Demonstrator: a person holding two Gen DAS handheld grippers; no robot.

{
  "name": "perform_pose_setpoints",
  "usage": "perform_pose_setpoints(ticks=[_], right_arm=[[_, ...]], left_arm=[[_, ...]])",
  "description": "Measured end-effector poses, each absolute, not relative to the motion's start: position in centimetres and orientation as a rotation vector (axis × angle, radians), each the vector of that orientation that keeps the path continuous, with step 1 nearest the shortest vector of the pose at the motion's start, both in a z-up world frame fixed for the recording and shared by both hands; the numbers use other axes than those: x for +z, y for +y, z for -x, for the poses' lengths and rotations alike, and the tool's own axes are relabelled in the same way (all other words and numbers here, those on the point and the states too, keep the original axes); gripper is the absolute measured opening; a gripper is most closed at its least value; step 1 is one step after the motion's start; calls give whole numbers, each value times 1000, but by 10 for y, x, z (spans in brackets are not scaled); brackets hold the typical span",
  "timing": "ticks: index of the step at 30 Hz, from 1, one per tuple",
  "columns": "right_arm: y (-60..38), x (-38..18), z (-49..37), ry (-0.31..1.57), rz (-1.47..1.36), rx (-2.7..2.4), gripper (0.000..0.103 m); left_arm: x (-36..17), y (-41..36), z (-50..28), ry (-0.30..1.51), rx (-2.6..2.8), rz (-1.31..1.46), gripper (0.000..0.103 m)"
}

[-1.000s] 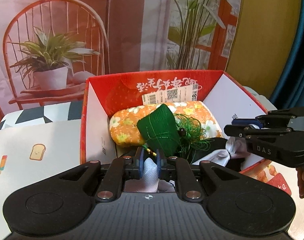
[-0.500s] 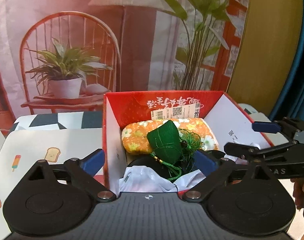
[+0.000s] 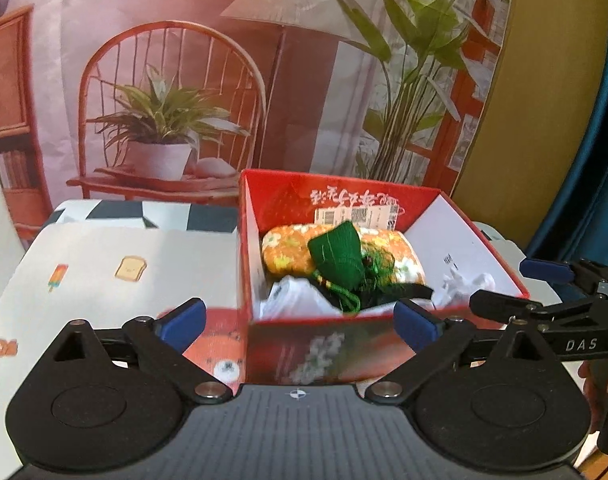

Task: Organize soft objects
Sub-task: 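Lower both grippers onto the grey knitted cloth and grasp it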

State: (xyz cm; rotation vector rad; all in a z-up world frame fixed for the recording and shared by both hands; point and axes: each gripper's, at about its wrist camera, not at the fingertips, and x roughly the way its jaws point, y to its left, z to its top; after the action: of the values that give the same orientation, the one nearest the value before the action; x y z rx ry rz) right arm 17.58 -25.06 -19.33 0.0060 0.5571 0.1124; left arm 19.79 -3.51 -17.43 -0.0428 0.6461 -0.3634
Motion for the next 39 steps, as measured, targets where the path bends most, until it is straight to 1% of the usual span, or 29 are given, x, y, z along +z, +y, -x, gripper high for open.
perform_pose_setpoints(ticks=[6, 20, 30, 39], right_arm=[[-245, -200, -145, 555, -26, 117, 102], [-226, -242, -82, 625, -31, 112, 102], [-216, -260, -46, 660, -11, 112, 102], [-214, -268, -32, 668, 4, 103, 102]], left_arm=[[-187, -21, -166, 663, -355, 59, 101], [-226, 2, -112, 741, -346, 65, 101], [-239, 9, -89, 755, -355, 56, 101], [-247, 11, -81, 765, -358, 70, 100]])
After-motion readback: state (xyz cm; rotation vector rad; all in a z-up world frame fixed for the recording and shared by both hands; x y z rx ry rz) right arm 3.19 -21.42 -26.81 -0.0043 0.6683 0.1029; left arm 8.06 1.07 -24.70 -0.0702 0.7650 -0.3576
